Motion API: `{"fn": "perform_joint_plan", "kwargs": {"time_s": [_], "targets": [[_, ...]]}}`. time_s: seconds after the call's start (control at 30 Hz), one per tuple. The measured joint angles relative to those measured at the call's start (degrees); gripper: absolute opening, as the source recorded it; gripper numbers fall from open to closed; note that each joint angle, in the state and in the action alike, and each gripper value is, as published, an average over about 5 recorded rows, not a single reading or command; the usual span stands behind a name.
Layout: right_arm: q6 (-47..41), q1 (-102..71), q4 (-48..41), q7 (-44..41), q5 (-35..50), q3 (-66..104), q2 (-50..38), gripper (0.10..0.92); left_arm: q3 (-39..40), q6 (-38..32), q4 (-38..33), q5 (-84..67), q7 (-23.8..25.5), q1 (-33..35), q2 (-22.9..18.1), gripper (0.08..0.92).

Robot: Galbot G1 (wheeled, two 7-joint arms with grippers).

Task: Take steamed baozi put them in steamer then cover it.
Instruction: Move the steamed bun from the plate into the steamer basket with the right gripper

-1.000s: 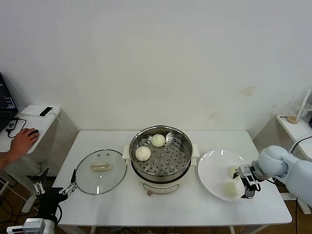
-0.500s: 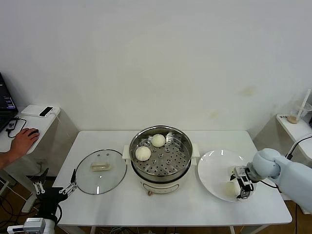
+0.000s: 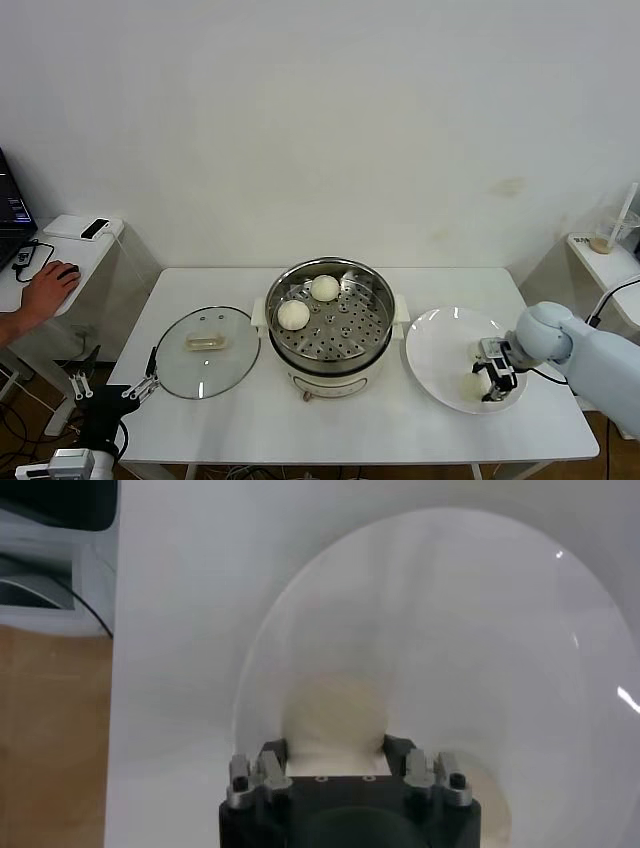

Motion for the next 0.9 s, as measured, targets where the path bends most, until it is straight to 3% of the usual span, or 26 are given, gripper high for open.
{"fn": "perform_joint_plan", "kwargs": {"time_s": [0.53,0.9], "targets": [[-1.2,16.7,1.9,-1.4,7.2,-5.5,-1.4,0.610,0.2,0.0,-0.2,-0.1,0.1,-0.4,0.8,0.823],[-1.8,35.4,1.8,0.2,14.3,-16.2,4.3,0.613,-0.1,0.0,-0.2,0.0,0.1,-0.4,0.9,0.823]]}}
